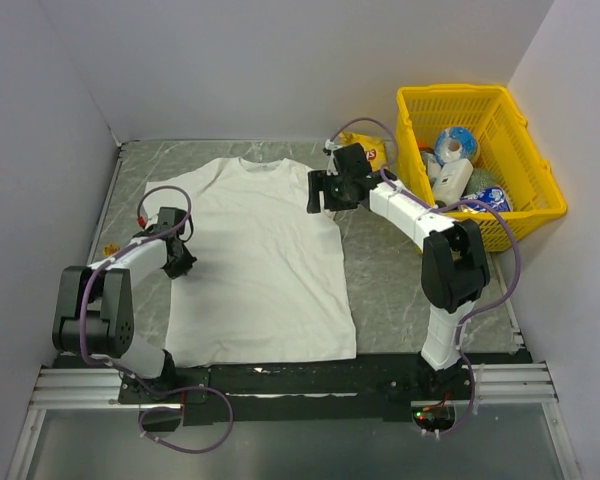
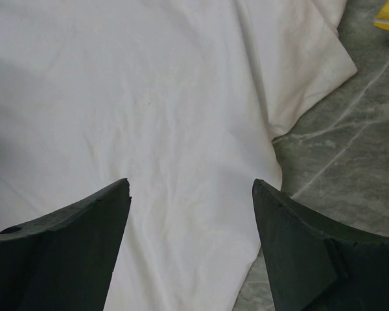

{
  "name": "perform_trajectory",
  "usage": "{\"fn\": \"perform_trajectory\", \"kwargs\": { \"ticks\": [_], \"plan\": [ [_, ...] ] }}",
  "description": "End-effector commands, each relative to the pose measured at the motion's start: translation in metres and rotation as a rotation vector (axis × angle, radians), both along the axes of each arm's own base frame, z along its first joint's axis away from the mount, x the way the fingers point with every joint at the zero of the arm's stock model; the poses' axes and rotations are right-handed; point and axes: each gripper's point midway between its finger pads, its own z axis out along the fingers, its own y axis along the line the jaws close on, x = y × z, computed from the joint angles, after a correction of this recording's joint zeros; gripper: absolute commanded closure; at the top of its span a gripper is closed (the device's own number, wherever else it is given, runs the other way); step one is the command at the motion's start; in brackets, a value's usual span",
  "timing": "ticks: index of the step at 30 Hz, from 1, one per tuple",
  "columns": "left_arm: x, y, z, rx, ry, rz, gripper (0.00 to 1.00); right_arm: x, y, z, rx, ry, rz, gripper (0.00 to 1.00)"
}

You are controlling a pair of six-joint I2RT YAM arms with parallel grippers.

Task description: Pin the brooch onto the clothing

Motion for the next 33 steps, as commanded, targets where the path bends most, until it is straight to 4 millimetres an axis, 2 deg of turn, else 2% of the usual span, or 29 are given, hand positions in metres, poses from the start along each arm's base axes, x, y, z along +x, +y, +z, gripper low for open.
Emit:
{"fn": "perform_trajectory", "kwargs": {
  "ticks": [1,9,12,17,21,25,29,33],
  "plan": [
    [0.0,0.02,-0.009,0.077,0.049,0.053,0.99,0.012,-0.002,0.012,-0.003,-0.023,-0.017,0.17],
    [0.002,0.035,-0.003,0.151,0.062,0.09,0.99,0.027,-0.009,-0.003,-0.028,0.005,-0.043,0.17],
    [-0.002,0.036,-0.005,0.156,0.07,0.099,0.99,0.039,-0.011,-0.007,-0.033,0.005,-0.053,0.17],
    [-0.006,0.031,-0.005,0.129,0.058,0.092,0.99,0.071,-0.014,-0.007,-0.039,-0.022,-0.069,0.17],
    [-0.017,0.027,-0.011,0.113,0.077,0.093,0.99,0.096,-0.02,-0.01,-0.057,-0.024,-0.089,0.17],
    [-0.014,0.021,-0.007,0.111,0.063,0.081,0.99,0.12,-0.021,-0.018,-0.053,-0.023,-0.104,0.18],
    [0.002,0.009,0.014,0.066,-0.008,0.033,0.99,0.129,-0.017,-0.031,-0.035,0.005,-0.1,0.25],
    [0.02,0.001,0.051,0.067,-0.104,0.006,0.99,0.132,-0.011,-0.04,-0.007,0.025,-0.1,0.33]
  ]
}}
